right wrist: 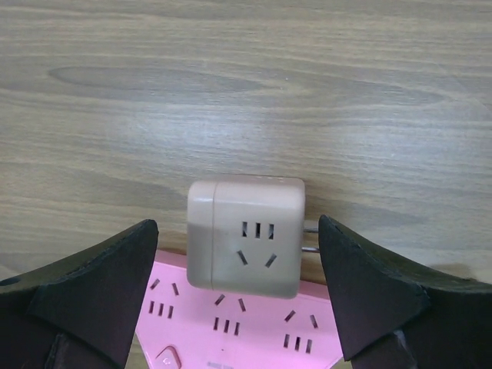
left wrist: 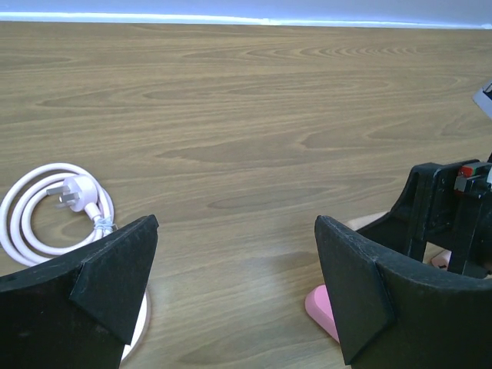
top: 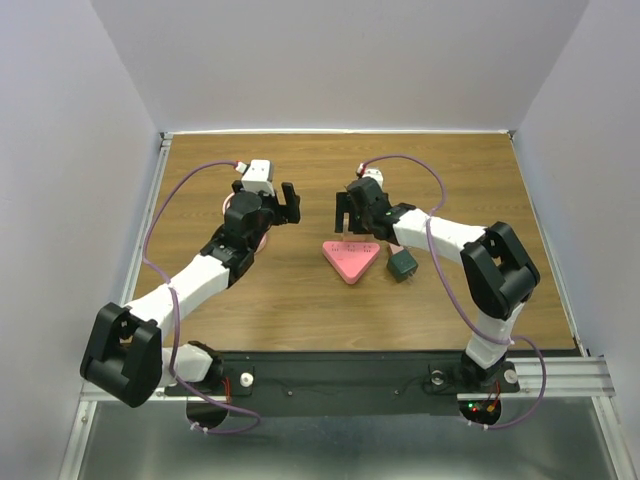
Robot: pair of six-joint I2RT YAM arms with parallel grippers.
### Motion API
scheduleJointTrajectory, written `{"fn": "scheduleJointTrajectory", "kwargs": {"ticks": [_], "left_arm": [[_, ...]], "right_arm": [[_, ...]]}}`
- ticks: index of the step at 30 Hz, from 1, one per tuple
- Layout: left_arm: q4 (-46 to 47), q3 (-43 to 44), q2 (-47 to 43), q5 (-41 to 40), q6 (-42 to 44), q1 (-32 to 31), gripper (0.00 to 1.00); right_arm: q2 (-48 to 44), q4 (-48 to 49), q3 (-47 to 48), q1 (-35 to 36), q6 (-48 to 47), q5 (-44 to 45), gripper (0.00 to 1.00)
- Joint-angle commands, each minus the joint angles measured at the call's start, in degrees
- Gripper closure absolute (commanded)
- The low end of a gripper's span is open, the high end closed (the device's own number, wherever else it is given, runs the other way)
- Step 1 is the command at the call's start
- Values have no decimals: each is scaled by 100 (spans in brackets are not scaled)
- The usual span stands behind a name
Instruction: Insert the plug
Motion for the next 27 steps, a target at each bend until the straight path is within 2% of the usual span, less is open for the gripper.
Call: {"fn": "scheduleJointTrajectory", "kwargs": {"ticks": [1, 4, 8, 12, 16, 17, 18, 19, 20, 23, 27], "left_arm": [[344, -89, -249, -52, 94, 50, 6], [396, -89, -232, -34, 103, 59, 6], [405, -80, -188, 9, 94, 67, 6], [441, -142, -197, 27, 138, 76, 6], [475, -142, -118, 97, 130, 120, 6], [484, -142, -109, 132, 121, 120, 6], [502, -142, -109, 211, 138, 129, 6], [519, -133, -109, 247, 147, 129, 6], [572, -142, -135, 299, 173, 129, 6], [730, -212, -223, 501, 314, 129, 6], [967, -335, -381, 1105, 560, 129, 6]], "right_arm": [[-16, -318, 302, 60, 115, 383, 11], [-16, -327, 293, 69, 106, 418, 13], [142, -379, 363, 69, 97, 374, 23], [203, -397, 425, 69, 62, 295, 28], [265, -415, 530, 69, -17, 138, 39], [282, -406, 539, 69, -17, 85, 43], [300, -406, 556, 69, -17, -20, 54], [326, -423, 565, 60, -26, -73, 61], [335, -415, 618, 69, -26, -91, 77], [257, -432, 749, 60, -87, -179, 100], [-15, -459, 1232, -149, -202, -791, 100]]}}
